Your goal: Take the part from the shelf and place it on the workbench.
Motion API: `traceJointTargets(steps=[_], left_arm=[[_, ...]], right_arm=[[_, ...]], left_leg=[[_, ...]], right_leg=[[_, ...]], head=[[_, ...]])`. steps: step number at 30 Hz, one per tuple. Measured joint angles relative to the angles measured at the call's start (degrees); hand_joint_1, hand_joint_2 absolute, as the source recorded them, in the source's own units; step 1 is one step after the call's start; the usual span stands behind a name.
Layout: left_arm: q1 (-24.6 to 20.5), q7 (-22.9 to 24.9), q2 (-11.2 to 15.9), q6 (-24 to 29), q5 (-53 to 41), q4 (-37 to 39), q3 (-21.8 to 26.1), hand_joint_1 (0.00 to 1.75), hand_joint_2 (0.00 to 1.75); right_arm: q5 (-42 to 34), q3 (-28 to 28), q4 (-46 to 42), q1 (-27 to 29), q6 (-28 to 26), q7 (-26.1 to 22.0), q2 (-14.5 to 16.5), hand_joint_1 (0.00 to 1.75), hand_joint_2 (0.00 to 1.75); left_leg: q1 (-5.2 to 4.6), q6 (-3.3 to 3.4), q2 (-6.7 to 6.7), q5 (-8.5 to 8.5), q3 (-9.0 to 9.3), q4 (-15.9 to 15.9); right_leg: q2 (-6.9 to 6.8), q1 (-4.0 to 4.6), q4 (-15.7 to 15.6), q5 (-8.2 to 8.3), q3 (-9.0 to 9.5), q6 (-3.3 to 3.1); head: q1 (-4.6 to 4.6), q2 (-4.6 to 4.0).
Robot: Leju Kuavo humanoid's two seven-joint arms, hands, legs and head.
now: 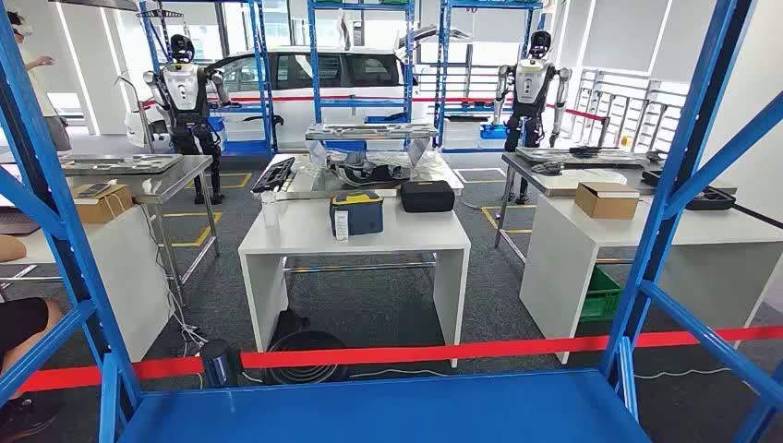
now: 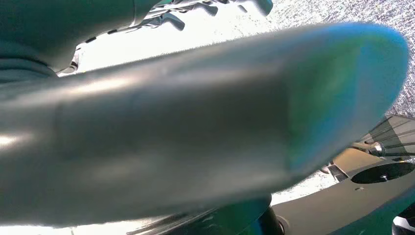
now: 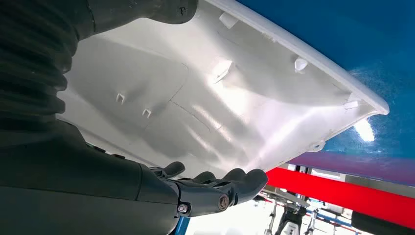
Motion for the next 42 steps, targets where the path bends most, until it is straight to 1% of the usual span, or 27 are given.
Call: traceJointTargets(steps=[11,15,16,18,20,24,26,28,31,34,42], left_arm=[[0.0,0.0,0.0,0.0,-0.3,0.0,0.0,0.0,0.0],[0.0,0.0,0.0,0.0,-0.4,0.0,0.0,0.0,0.0],[0.0,0.0,0.0,0.0,-0.4,0.0,0.0,0.0,0.0],[0.1,-0.2,0.0,0.0,-0.2,0.0,0.2,0.0,0.0],[0.3,-0.5,0.0,0.1,0.1,0.0,0.5,0.0,0.0],[0.8,-0.8,0.0,0.1,0.2,0.0,1.0,0.0,0.0],[0.8,-0.9,0.0,0.1,0.2,0.0,1.2,0.0,0.0],[0.8,-0.9,0.0,-0.1,0.0,0.0,1.4,0.0,0.0],[0.8,-0.9,0.0,-0.6,-0.6,0.0,1.5,0.0,0.0],[0.7,-0.9,0.0,-0.8,-0.7,0.0,1.5,0.0,0.0],[0.7,-0.9,0.0,-0.9,-0.7,0.0,1.5,0.0,0.0]], right_arm=[[0.0,-0.4,-0.2,0.3,0.0,0.3,0.1,0.0,1.75],[0.1,-0.9,-0.2,0.3,-0.1,0.3,0.1,0.0,0.0],[0.3,-1.0,-0.2,0.3,-0.6,0.5,0.1,0.0,0.0],[1.0,-2.0,-0.6,0.3,-4.0,1.0,0.1,0.0,0.0],[1.4,-4.6,-1.4,0.1,-8.5,1.0,-0.1,0.0,0.0],[1.5,-10.2,-2.8,0.0,-13.1,-0.7,-0.6,0.0,0.0],[1.8,-12.1,-3.2,0.0,-17.3,-1.5,-0.5,0.0,0.0],[2.2,-14.1,-3.5,-0.4,-22.7,-2.3,-0.4,0.0,0.0],[2.8,-16.9,-3.7,-1.1,-29.6,-3.6,0.4,0.0,0.0],[3.2,-18.9,-3.9,-1.3,-31.8,-4.1,1.4,0.0,0.0],[3.6,-20.7,-4.0,-1.3,-32.2,-4.8,2.9,0.0,0.0]], left_leg=[[0.0,-0.01,0.0,-0.01,0.01,0.0],[0.0,0.0,0.0,-0.02,0.01,0.0],[0.0,0.0,0.0,-0.02,0.01,0.0],[-0.02,0.0,0.0,-0.02,-0.02,0.0],[-0.05,0.0,-0.01,-0.01,-0.04,0.0],[-0.05,0.0,-0.04,-0.02,-0.03,0.0],[-0.05,-0.01,-0.04,-0.02,-0.04,0.0],[-0.05,-0.01,-0.04,-0.02,-0.04,0.0],[-0.04,-0.01,-0.03,-0.03,-0.02,0.0],[-0.02,-0.01,-0.03,-0.03,-0.02,0.0],[-0.02,-0.02,-0.03,-0.03,-0.02,0.0]], right_leg=[[0.0,0.0,0.0,-0.01,0.03,-0.01],[0.0,0.0,0.0,-0.02,0.04,-0.02],[0.0,0.0,0.0,-0.02,0.05,-0.01],[0.0,-0.02,0.0,-0.01,0.06,-0.01],[0.0,-0.04,0.0,-0.01,0.05,0.0],[-0.01,-0.04,0.0,-0.01,0.07,0.0],[-0.01,-0.04,0.0,-0.01,0.06,0.0],[-0.01,-0.04,0.0,-0.01,0.05,0.0],[0.0,-0.02,0.0,-0.02,0.05,-0.01],[-0.01,-0.01,0.0,-0.03,0.05,-0.01],[0.0,-0.01,0.0,-0.03,0.05,-0.02]], head=[[0.0,0.01],[0.0,0.01],[0.0,0.01],[-0.01,0.01],[-0.02,0.01],[-0.01,0.0],[-0.01,-0.01],[-0.02,0.0],[-0.02,0.01],[-0.02,0.01],[-0.01,0.01]])
